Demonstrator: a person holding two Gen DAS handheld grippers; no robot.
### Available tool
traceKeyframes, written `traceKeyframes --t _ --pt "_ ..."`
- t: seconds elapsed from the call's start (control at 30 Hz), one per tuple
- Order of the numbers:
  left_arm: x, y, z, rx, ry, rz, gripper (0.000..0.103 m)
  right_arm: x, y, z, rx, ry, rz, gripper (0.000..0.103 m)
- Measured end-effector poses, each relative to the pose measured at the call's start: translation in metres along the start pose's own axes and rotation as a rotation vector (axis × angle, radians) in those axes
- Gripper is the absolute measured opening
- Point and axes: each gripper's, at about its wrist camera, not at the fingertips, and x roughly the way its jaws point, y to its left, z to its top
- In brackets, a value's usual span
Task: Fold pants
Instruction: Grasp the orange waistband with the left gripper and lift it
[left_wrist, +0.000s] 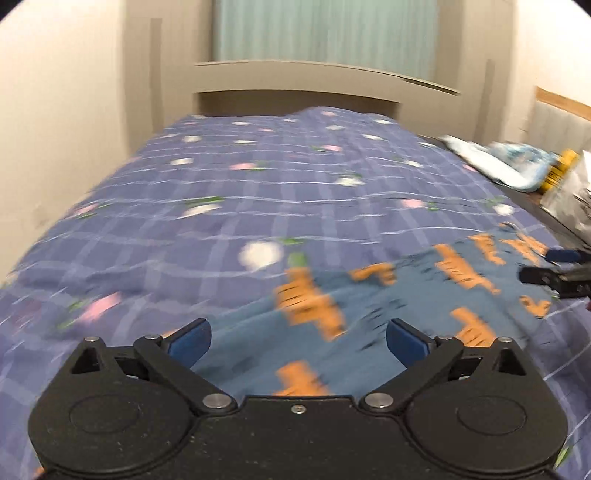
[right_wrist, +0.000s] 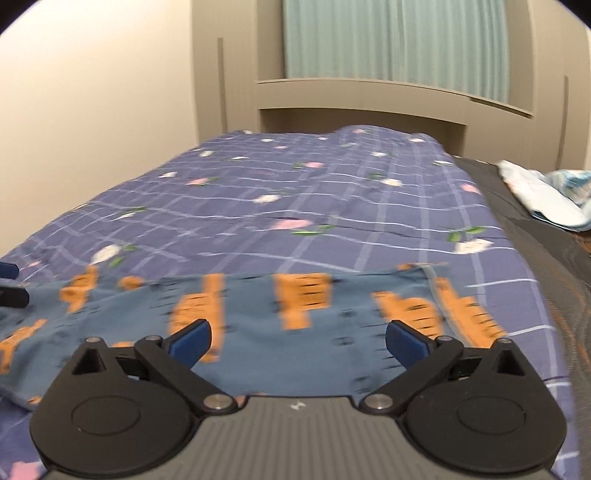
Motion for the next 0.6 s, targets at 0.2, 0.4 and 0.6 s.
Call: traceKeyframes --t 0.2,0.4,0.6 --pt "-0.042 0.062 -0.03 -0.13 -0.027 0.153 0.102 -0.011 0.058 -0.015 -0.046 0.001 0.028 0.103" --pt "-0.053 0.114 -0.06 -0.323 -0.009 0.214 0.102 -0.018 0.089 -0.028 -0.022 0.006 0.01 0.103" --pt "-0.047 0.14 -0.083 -0.545 0.003 0.128 0.101 -0.015 0.097 -0.044 0.029 0.045 -0.021 0.103"
